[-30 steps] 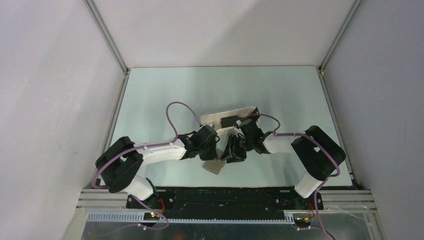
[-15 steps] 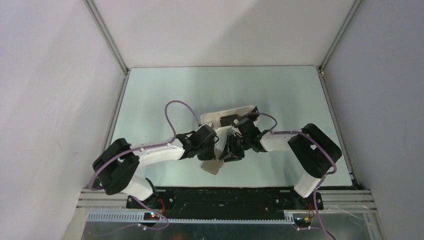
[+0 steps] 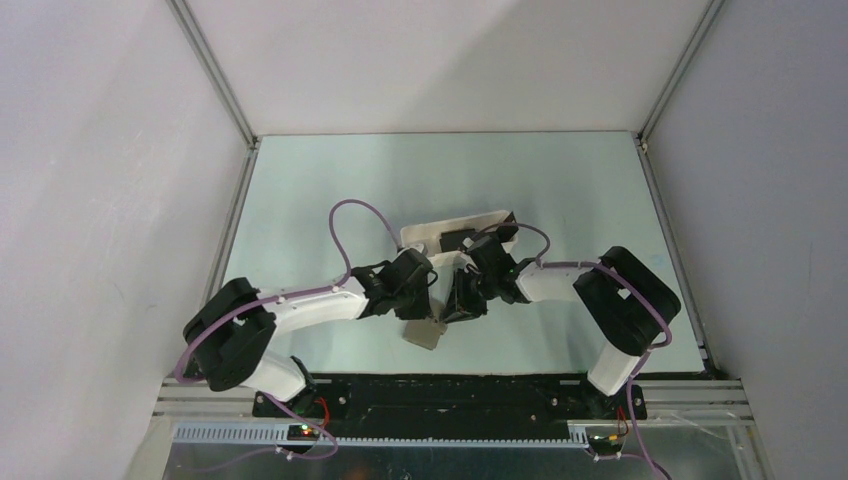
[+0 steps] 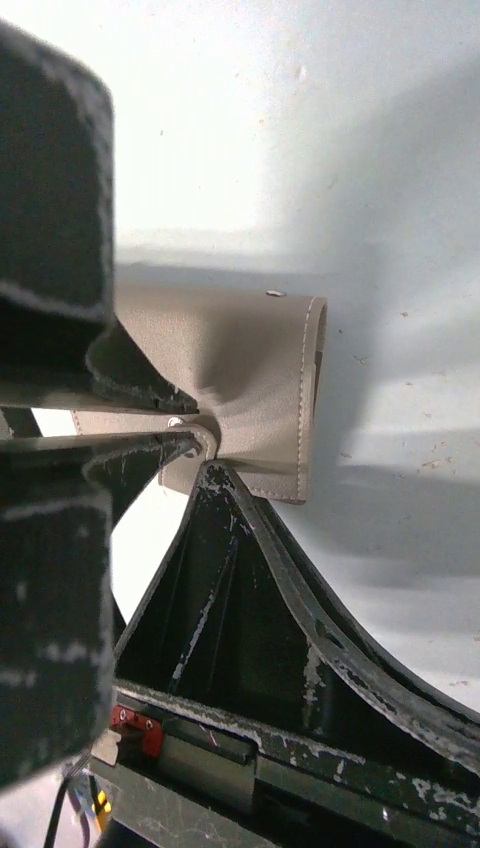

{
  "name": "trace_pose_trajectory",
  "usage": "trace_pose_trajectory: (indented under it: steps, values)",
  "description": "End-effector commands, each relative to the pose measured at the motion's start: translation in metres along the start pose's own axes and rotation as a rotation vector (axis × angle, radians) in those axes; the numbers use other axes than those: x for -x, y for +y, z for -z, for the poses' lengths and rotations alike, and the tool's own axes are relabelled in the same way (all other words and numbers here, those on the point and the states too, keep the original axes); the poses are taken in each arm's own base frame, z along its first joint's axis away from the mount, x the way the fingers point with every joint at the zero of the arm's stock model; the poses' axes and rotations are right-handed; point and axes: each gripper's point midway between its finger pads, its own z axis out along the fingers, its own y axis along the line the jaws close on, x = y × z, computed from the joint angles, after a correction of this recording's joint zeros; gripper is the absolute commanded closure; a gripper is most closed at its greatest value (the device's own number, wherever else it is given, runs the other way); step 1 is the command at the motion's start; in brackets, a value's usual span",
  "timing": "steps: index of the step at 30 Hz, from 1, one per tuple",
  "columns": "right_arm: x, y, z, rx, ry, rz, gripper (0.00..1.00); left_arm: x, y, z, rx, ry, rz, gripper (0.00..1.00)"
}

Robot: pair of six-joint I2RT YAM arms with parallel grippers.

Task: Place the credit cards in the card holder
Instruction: Close the card holder at the center of the board.

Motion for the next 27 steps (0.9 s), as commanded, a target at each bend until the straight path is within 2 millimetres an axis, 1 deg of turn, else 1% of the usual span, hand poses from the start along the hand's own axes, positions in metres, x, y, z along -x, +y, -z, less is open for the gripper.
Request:
trace_pose_trajectory:
  steps: [1, 2, 3, 4, 5, 6, 7, 8, 9, 10, 11, 14, 15, 17, 22, 24, 26, 27]
  values:
    - [-0.021, -0.080, -0.008, -0.303, 0.026, -0.006, 0.77, 0.013, -0.008, 0.011, -0.034, -0.048, -0.005, 0.77]
    - [-0.021, -0.080, -0.008, -0.305, 0.027, -0.005, 0.77, 0.013, -0.008, 0.013, -0.038, -0.051, 0.005, 0.69]
    - [-0.021, -0.080, -0.008, -0.305, 0.027, -0.004, 0.77, 0.012, -0.005, 0.013, -0.033, -0.050, 0.014, 0.65]
    - [-0.021, -0.080, -0.008, -0.306, 0.027, -0.004, 0.77, 0.011, -0.002, 0.014, -0.036, -0.052, 0.026, 0.58]
    - [-0.021, -0.080, -0.008, -0.306, 0.027, -0.004, 0.77, 0.012, -0.002, 0.015, -0.043, -0.058, 0.036, 0.55]
    - [-0.022, -0.080, -0.008, -0.305, 0.029, -0.003, 0.77, 0.009, 0.000, 0.015, -0.054, -0.052, 0.047, 0.53]
    - [-0.022, -0.080, -0.009, -0.304, 0.030, -0.003, 0.77, 0.009, -0.005, 0.016, -0.095, -0.042, 0.062, 0.52]
    - [-0.022, -0.080, -0.009, -0.304, 0.031, -0.004, 0.77, 0.005, -0.004, 0.016, -0.114, -0.034, 0.071, 0.52]
    - [-0.022, -0.080, -0.009, -0.302, 0.032, -0.002, 0.77, 0.007, -0.012, 0.016, -0.178, -0.026, 0.089, 0.54]
    - [-0.022, -0.081, -0.009, -0.303, 0.033, -0.003, 0.77, 0.009, -0.014, 0.013, -0.218, -0.032, 0.104, 0.55]
    - [-0.022, -0.080, -0.010, -0.301, 0.032, -0.002, 0.77, 0.004, -0.019, 0.013, -0.259, -0.003, 0.118, 0.58]
    - [-0.022, -0.080, -0.010, -0.299, 0.032, -0.004, 0.77, -0.002, -0.017, 0.004, -0.276, 0.026, 0.131, 0.61]
    - [-0.022, -0.080, -0.010, -0.298, 0.033, -0.002, 0.77, -0.007, -0.017, 0.001, -0.275, 0.049, 0.136, 0.63]
    - [-0.023, -0.080, -0.010, -0.298, 0.037, -0.003, 0.77, -0.008, -0.017, -0.004, -0.283, 0.058, 0.145, 0.66]
    - [-0.023, -0.081, -0.010, -0.300, 0.040, -0.004, 0.77, -0.013, -0.018, -0.012, -0.290, 0.085, 0.155, 0.70]
    - [-0.023, -0.081, -0.010, -0.299, 0.041, -0.005, 0.77, -0.014, -0.017, -0.014, -0.287, 0.094, 0.154, 0.75]
    - [-0.023, -0.082, -0.010, -0.301, 0.042, -0.007, 0.77, -0.015, -0.016, -0.015, -0.282, 0.091, 0.152, 0.86]
    - [-0.023, -0.082, -0.010, -0.300, 0.042, -0.006, 0.77, -0.015, -0.015, -0.015, -0.279, 0.090, 0.152, 0.89]
